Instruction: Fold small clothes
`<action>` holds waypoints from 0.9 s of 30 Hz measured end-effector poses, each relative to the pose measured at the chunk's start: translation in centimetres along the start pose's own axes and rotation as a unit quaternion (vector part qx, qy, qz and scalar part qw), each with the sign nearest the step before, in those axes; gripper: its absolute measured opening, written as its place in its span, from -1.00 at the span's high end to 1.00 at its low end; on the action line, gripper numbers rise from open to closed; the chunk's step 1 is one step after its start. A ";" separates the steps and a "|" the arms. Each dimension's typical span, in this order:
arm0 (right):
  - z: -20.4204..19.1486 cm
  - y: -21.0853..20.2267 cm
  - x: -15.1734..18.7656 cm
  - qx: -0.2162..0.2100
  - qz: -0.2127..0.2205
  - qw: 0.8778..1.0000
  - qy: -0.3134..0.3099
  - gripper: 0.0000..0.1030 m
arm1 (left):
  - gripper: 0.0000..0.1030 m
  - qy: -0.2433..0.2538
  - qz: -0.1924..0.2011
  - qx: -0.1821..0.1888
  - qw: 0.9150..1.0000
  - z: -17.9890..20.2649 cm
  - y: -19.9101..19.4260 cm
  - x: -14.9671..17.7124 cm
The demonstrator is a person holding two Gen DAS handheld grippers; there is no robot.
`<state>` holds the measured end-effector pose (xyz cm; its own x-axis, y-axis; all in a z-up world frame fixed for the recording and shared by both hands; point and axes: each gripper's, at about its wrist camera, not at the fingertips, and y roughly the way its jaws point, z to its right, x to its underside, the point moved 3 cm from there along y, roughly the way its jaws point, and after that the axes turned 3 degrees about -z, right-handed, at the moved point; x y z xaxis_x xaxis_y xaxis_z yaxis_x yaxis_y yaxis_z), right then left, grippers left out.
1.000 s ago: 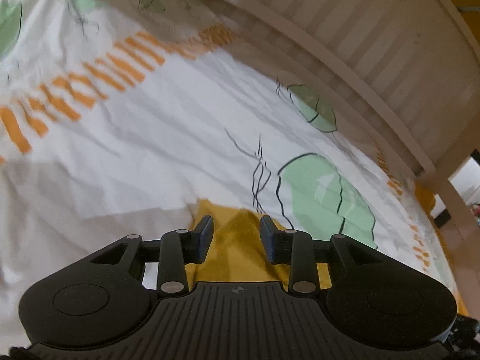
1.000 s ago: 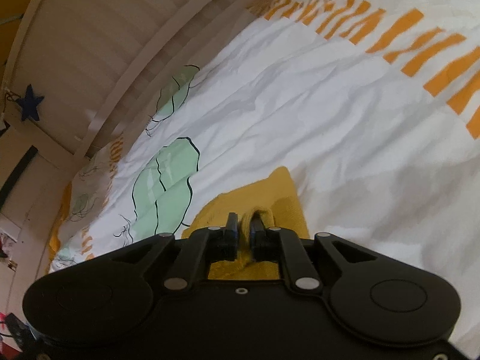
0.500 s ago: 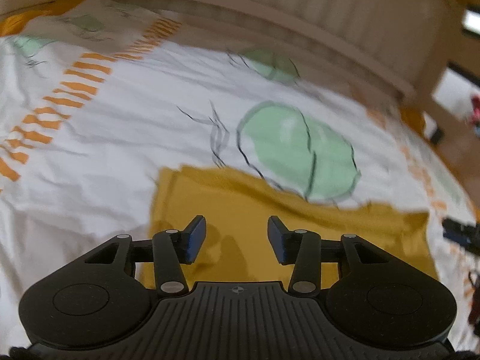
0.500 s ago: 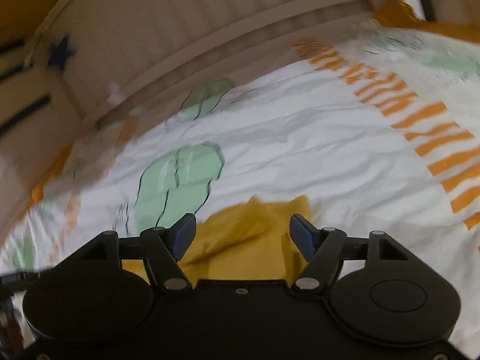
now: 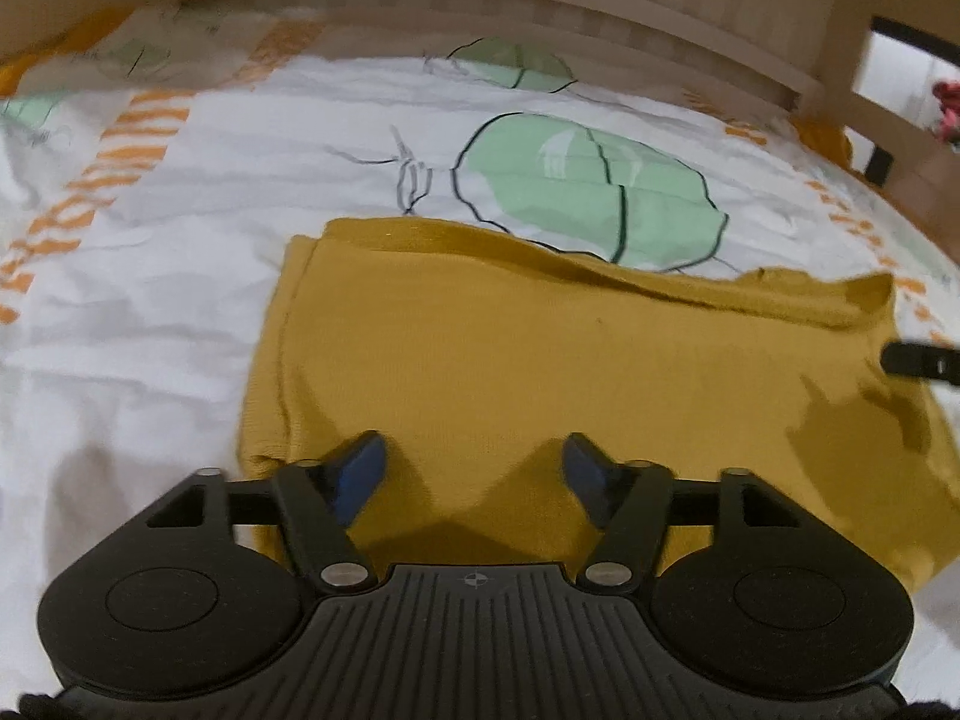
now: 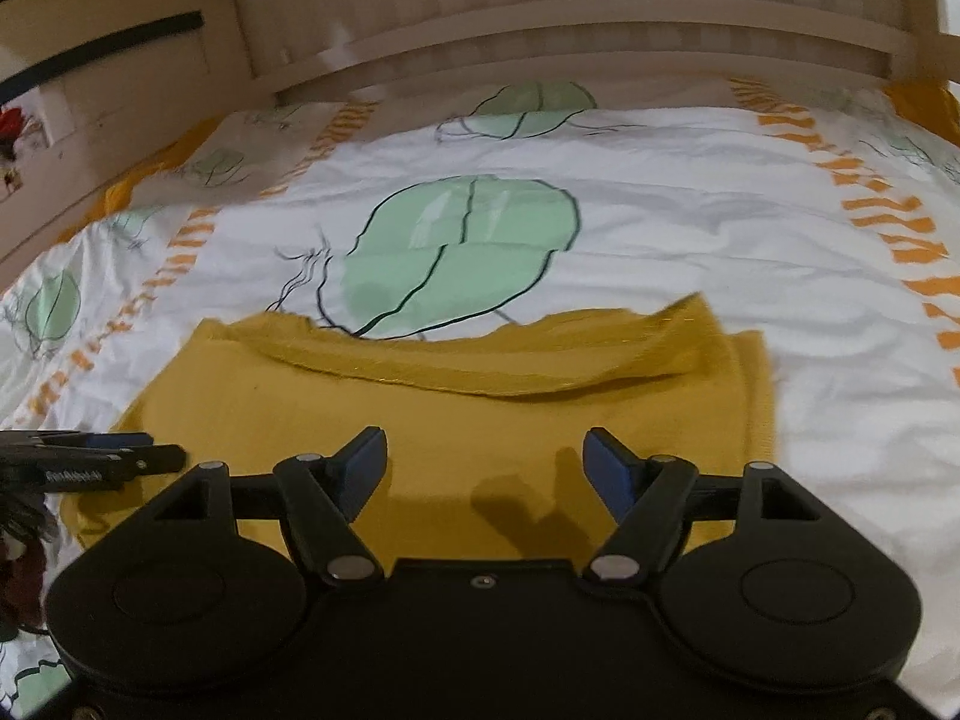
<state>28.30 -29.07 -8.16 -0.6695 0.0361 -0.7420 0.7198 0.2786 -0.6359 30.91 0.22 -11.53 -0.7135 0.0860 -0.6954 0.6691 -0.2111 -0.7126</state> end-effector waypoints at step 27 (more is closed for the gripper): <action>-5.6 7.8 -1.2 0.039 -0.050 0.996 -0.068 -0.58 | -0.49 0.019 0.053 -0.026 0.998 1.1 0.4 1.9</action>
<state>33.72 -21.52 -11.01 -0.7107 -0.1202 -0.6932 0.6667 0.1995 -0.7181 29.57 -0.74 -13.01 -0.6308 0.1032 -0.7691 0.7506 -0.1702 -0.6385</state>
